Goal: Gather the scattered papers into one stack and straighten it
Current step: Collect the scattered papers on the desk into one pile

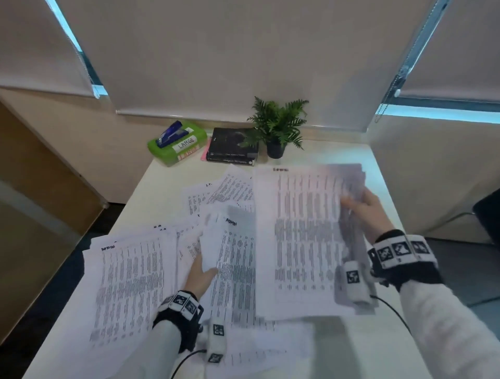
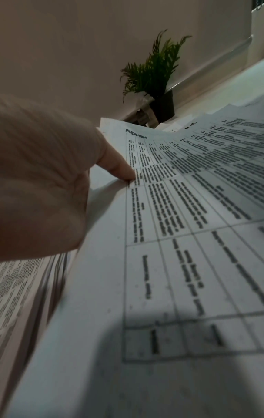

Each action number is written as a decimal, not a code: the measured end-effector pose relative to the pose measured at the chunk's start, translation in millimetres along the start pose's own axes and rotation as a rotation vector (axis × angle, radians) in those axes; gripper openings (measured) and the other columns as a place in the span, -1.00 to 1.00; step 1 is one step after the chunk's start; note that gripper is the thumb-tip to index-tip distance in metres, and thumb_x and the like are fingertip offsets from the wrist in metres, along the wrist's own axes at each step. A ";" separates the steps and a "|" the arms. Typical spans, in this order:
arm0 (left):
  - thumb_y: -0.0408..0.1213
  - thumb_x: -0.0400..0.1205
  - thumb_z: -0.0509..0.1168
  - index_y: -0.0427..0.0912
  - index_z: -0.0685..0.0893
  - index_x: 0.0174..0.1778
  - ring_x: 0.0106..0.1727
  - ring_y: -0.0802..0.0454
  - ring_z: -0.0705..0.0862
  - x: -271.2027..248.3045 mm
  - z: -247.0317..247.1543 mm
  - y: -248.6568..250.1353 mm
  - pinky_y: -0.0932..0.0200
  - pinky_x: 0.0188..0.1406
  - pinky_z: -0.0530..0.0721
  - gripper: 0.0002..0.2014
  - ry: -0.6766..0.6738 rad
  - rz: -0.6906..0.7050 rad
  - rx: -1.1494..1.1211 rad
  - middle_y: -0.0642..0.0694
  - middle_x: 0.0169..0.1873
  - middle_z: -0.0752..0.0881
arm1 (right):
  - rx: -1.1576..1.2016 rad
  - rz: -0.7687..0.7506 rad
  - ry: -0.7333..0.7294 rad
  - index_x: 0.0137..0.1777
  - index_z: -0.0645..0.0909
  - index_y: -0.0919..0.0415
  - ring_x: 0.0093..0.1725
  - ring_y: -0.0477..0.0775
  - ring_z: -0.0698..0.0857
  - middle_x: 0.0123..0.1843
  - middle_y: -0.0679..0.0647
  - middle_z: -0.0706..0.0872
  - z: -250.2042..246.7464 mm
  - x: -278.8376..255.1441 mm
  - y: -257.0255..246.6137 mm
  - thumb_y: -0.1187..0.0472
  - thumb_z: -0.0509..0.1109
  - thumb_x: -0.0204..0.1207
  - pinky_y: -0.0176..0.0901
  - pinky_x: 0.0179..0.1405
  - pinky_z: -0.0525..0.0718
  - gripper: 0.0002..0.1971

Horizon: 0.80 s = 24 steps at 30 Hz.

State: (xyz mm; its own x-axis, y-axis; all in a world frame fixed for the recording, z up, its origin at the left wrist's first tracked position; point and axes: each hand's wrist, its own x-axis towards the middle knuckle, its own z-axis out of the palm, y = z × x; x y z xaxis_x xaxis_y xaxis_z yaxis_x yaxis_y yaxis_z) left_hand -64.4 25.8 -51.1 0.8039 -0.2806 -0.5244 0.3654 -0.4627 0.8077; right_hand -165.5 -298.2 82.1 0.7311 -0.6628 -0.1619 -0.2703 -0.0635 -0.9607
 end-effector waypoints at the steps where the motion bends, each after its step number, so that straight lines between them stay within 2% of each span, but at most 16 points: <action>1: -0.40 0.67 0.17 -0.17 0.13 0.63 0.57 -0.12 0.31 0.2 0.0 1.2 -0.06 0.54 0.26 -0.40 0.006 -0.014 -0.023 -0.14 0.58 0.30 | 0.004 0.100 -0.093 0.14 0.55 0.20 -0.28 -0.07 0.68 -0.17 0.02 0.68 20.7 -0.7 15.0 0.38 0.25 0.60 -0.20 -0.28 0.63 -0.83; 2: -0.34 0.71 0.13 -0.15 0.11 0.64 0.60 -0.09 0.25 0.0 -0.2 2.2 -0.07 0.56 0.21 -0.43 0.010 -0.033 -0.066 -0.12 0.61 0.24 | -0.021 0.211 -0.167 0.15 0.55 0.24 -0.32 -0.05 0.68 -0.20 0.05 0.67 42.0 -4.6 29.1 0.39 0.23 0.61 -0.19 -0.34 0.62 -0.82; 3: -0.25 0.73 0.09 -0.12 0.08 0.65 0.63 -0.07 0.18 0.4 -0.3 2.3 -0.07 0.58 0.14 -0.44 0.011 -0.042 -0.127 -0.10 0.64 0.18 | -0.060 0.298 -0.221 0.24 0.52 0.30 -0.24 0.04 0.70 -0.14 0.09 0.68 61.3 -5.2 48.3 0.41 0.22 0.60 -0.12 -0.27 0.65 -0.76; 5: 0.00 0.74 0.01 -0.07 0.01 0.66 0.67 -0.03 0.06 -0.8 0.7 3.8 -0.09 0.61 0.03 -0.41 -0.012 -0.079 -0.206 -0.05 0.67 0.05 | -0.203 0.439 -0.223 0.48 0.31 0.41 0.19 0.27 0.63 0.20 0.26 0.61 94.6 -3.5 89.0 0.49 0.20 0.57 0.04 0.14 0.59 -0.54; 6: 0.09 0.71 0.01 -0.04 -0.03 0.66 0.67 -0.03 0.03 0.3 2.0 2.7 -0.11 0.61 0.00 -0.35 -0.034 -0.098 -0.208 -0.02 0.67 0.01 | -0.273 0.486 -0.196 0.52 0.23 0.44 0.31 0.28 0.54 0.28 0.31 0.55 106.5 -4.8 104.2 0.52 0.17 0.56 0.05 0.26 0.50 -0.49; 7: 0.13 0.67 0.09 -0.04 -0.07 0.66 0.68 -0.04 0.02 4.0 1.7 -0.2 -0.12 0.61 0.01 -0.28 -0.050 -0.121 -0.189 -0.02 0.67 -0.01 | -0.315 0.513 -0.165 0.52 0.20 0.46 0.31 0.25 0.52 0.23 0.30 0.56 119.0 -5.3 115.5 0.52 0.14 0.55 0.01 0.27 0.48 -0.48; 8: 0.11 0.62 0.20 -0.06 -0.10 0.66 0.67 -0.06 0.03 4.3 3.5 -2.0 -0.13 0.61 0.04 -0.18 -0.059 -0.127 -0.136 -0.04 0.67 -0.02 | -0.326 0.526 -0.121 0.52 0.20 0.47 0.27 0.23 0.52 0.17 0.29 0.58 127.1 -9.2 119.8 0.52 0.12 0.55 -0.02 0.23 0.47 -0.49; 10: -0.04 0.54 0.40 -0.09 -0.11 0.66 0.66 -0.08 0.09 7.4 5.8 -5.5 -0.12 0.62 0.13 -0.05 -0.064 -0.114 -0.026 -0.08 0.67 0.02 | -0.335 0.522 -0.097 0.54 0.19 0.39 0.38 0.26 0.47 0.36 0.30 0.50 140.6 -12.4 121.9 0.47 0.17 0.55 -0.02 0.31 0.45 -0.46; 11: -0.13 0.53 0.43 -0.08 -0.11 0.67 0.66 -0.08 0.11 7.4 6.5 -5.6 -0.11 0.62 0.15 -0.04 -0.076 -0.106 0.004 -0.09 0.67 0.04 | -0.343 0.497 -0.127 0.56 0.15 0.36 0.46 0.28 0.41 0.48 0.30 0.40 143.7 -12.1 122.3 0.43 0.22 0.55 0.02 0.39 0.41 -0.42; 13: -0.28 0.57 0.37 -0.07 -0.10 0.66 0.65 -0.05 0.12 3.3 7.9 -1.6 -0.03 0.61 0.13 -0.12 -0.089 -0.045 0.050 -0.05 0.66 0.06 | -0.358 0.436 -0.185 0.59 0.11 0.31 0.52 0.30 0.31 0.57 0.30 0.22 142.7 -12.6 119.1 0.31 0.33 0.52 0.12 0.48 0.35 -0.32; 16: -0.25 0.63 0.31 -0.08 -0.10 0.66 0.66 -0.01 0.08 -3.7 8.2 13.3 0.03 0.59 0.11 -0.19 -0.102 0.045 0.108 -0.02 0.65 0.06 | -0.330 0.365 -0.092 0.57 0.17 0.22 0.47 0.29 0.34 0.53 0.29 0.24 125.7 -10.5 120.1 0.14 0.52 0.38 0.23 0.46 0.39 -0.18; 18: -0.17 0.61 0.32 -0.05 -0.12 0.66 0.67 0.01 0.05 -7.2 6.0 27.6 0.03 0.59 0.08 -0.16 -0.139 0.089 0.117 0.01 0.66 0.04 | -0.144 0.400 -0.070 0.60 0.11 0.22 0.51 0.28 0.34 0.58 0.27 0.25 107.3 -10.0 121.0 0.07 0.57 0.33 0.25 0.48 0.36 -0.07; 20: -0.09 0.57 0.37 0.03 -0.09 0.66 0.65 0.06 0.10 -6.4 4.0 42.1 -0.02 0.61 0.09 -0.12 -0.197 0.146 0.089 0.08 0.64 0.08 | 0.072 0.483 -0.147 0.60 0.11 0.26 0.50 0.28 0.37 0.55 0.27 0.33 89.5 -8.1 120.4 -0.01 0.63 0.21 0.23 0.51 0.33 0.05; 21: -0.05 0.53 0.40 0.09 -0.07 0.65 0.64 0.09 0.13 -5.7 4.2 49.8 -0.07 0.63 0.11 -0.10 -0.229 0.154 0.066 0.12 0.64 0.09 | 0.124 0.508 -0.221 0.54 0.24 0.31 0.43 0.29 0.47 0.44 0.31 0.48 80.8 -7.6 117.4 -0.05 0.68 0.08 0.24 0.51 0.33 0.07; 23: -0.06 0.50 0.43 0.12 -0.09 0.65 0.63 0.10 0.10 -5.8 8.6 65.0 -0.13 0.63 0.10 -0.05 -0.244 0.162 0.009 0.16 0.62 0.06 | 0.203 0.491 -0.334 0.29 0.58 0.37 0.14 0.32 0.68 0.05 0.38 0.73 66.8 -7.9 107.3 0.00 0.76 -0.10 0.24 0.45 0.45 -0.08; 24: -0.11 0.51 0.43 0.07 -0.11 0.65 0.64 0.07 0.07 -6.9 11.1 73.2 -0.14 0.62 0.08 -0.04 -0.238 0.147 -0.046 0.15 0.62 0.05 | 0.265 0.480 -0.370 0.28 0.58 0.37 0.07 0.33 0.72 0.02 0.36 0.75 60.9 -7.9 103.3 0.08 0.76 -0.07 0.23 0.32 0.58 -0.14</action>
State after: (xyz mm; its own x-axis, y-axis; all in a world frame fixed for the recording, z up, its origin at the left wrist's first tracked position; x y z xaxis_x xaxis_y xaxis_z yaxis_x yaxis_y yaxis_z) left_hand -48.4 -15.4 8.6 0.7193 -0.5337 -0.4447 0.2784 -0.3651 0.8884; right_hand -161.1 -254.0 -29.6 0.7477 -0.2683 -0.6074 -0.4911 0.3922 -0.7778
